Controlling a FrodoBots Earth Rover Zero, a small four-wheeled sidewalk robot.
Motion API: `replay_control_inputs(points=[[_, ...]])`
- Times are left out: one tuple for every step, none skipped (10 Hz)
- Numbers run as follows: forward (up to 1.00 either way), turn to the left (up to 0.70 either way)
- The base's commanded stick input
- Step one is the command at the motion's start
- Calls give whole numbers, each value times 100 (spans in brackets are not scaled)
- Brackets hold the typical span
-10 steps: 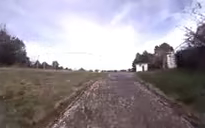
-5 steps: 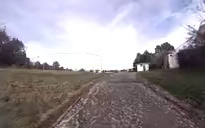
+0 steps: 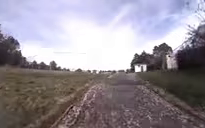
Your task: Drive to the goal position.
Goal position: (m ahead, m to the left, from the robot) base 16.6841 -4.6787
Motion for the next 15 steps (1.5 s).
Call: replay_control_inputs(points=[[85, 0], [85, 0], [85, 0], [85, 0], [85, 0], [85, 0], [85, 0], [85, 0], [85, 0], [85, 0], [85, 0], [85, 0], [85, -2], [85, -17], [85, -27]])
